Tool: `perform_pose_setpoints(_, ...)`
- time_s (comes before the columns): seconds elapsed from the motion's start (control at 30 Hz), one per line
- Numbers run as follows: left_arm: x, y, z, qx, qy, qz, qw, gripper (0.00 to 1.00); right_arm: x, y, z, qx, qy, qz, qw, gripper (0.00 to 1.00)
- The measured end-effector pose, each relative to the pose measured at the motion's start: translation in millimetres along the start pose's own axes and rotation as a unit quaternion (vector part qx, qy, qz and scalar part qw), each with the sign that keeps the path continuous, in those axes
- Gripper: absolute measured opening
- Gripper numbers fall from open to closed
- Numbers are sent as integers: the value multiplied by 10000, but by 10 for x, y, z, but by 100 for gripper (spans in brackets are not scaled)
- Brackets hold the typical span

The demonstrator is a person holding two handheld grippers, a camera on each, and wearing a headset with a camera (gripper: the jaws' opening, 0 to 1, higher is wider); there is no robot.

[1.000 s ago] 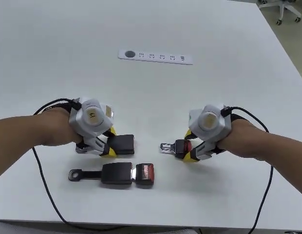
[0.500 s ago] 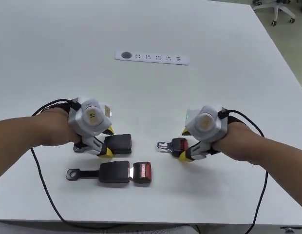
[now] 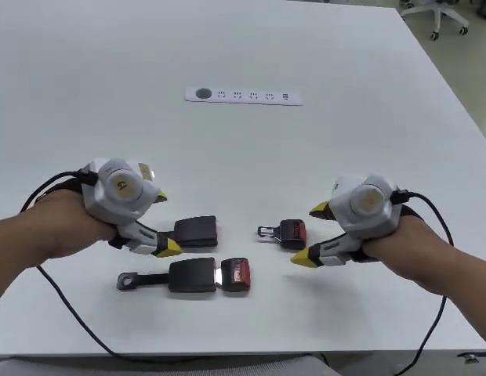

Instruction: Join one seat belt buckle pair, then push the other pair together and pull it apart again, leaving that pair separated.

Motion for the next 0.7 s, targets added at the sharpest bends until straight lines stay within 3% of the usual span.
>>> perform_pose_setpoints(0.13,155,-27,-80,258,241,-132,9993,72,58,-21,50,-231,-116,-212,9994,66)
perform_pose_setpoints(0.17,187,-48,-94,456,336,-152,9983,73,57,-27,53,-246,-122,-230,9994,66)
perform_pose_setpoints(0.2,232,-147,-56,535,383,-182,9977,76,106,-11,127,-299,-111,-266,9991,66)
perform_pose_setpoints(0.27,321,-153,-144,588,397,-151,9974,79,147,-26,189,-280,-122,-281,9991,68)
perform_pose_setpoints(0.33,376,-275,-146,630,405,-117,9971,82,158,-90,199,-298,-126,-289,9991,71)
perform_pose_setpoints(0.4,475,-264,-261,731,441,-148,9962,83,188,-118,232,-334,-167,-256,9990,72)
perform_pose_setpoints(0.53,574,-394,-333,764,532,-201,9955,89,243,-163,281,-484,-208,-289,9982,74)
perform_pose_setpoints(0.6,631,-460,-351,829,644,-235,9942,98,266,-177,297,-487,-299,-319,9979,80)
perform_pose_setpoints(0.7,711,-525,-416,1025,658,-263,9922,100,284,-201,307,-534,-376,-388,9971,86)
Point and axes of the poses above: the centre of the closed fingertips' face, and the gripper's own axes: x roughly backward along the fingers, z roughly to its left, y roughly out of its top, the point moved 8 cm from there along x, roughly backward along the fingers, and after that the axes turned 12 degrees about -z, right-handed, at the moved point
